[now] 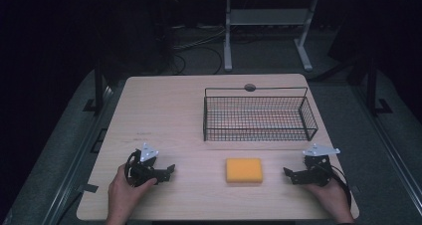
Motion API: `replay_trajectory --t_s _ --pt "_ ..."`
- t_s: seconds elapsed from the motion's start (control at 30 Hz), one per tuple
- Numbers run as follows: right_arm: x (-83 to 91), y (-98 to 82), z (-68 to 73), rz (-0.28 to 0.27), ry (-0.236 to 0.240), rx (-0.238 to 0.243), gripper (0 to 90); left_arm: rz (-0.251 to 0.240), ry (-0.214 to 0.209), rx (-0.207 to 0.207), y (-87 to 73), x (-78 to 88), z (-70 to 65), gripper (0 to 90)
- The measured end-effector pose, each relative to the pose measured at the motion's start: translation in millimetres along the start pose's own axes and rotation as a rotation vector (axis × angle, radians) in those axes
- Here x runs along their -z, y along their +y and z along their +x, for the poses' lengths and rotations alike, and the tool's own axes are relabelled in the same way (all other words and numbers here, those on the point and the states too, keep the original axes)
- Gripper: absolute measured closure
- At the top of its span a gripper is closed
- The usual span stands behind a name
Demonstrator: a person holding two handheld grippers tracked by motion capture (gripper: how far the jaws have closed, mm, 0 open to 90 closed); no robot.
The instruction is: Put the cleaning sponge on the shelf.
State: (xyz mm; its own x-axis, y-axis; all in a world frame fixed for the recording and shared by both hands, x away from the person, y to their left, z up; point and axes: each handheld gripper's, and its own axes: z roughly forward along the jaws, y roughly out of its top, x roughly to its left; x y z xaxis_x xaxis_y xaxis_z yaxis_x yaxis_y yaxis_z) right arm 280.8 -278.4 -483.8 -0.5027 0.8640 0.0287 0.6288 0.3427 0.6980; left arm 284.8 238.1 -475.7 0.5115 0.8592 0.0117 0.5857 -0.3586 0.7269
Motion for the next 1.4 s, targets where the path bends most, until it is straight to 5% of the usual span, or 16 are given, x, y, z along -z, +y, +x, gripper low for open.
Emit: replay_trajectory --t_s 0.33,0.6,0.9,1.4 --pt "1.6 0.5 0.7 0.01 -0.002 -0.004 3.9 -0.001 0.0 0.001 0.0 0.0 0.0 13.0" --pt "13.8 6.8 0.0 0.016 0.057 -0.015 40.9 -0.001 0.0 0.0 -0.1 0.1 -0.1 13.1" --pt "29.6 10.3 7.4 -0.003 0.198 0.002 88.1 0.0 0.0 0.0 -0.1 0.1 -0.1 13.1" --pt "27.7 21.8 39.1 0.006 0.314 0.097 89.6 0.0 0.0 0.0 -0.1 0.1 -0.1 13.1"
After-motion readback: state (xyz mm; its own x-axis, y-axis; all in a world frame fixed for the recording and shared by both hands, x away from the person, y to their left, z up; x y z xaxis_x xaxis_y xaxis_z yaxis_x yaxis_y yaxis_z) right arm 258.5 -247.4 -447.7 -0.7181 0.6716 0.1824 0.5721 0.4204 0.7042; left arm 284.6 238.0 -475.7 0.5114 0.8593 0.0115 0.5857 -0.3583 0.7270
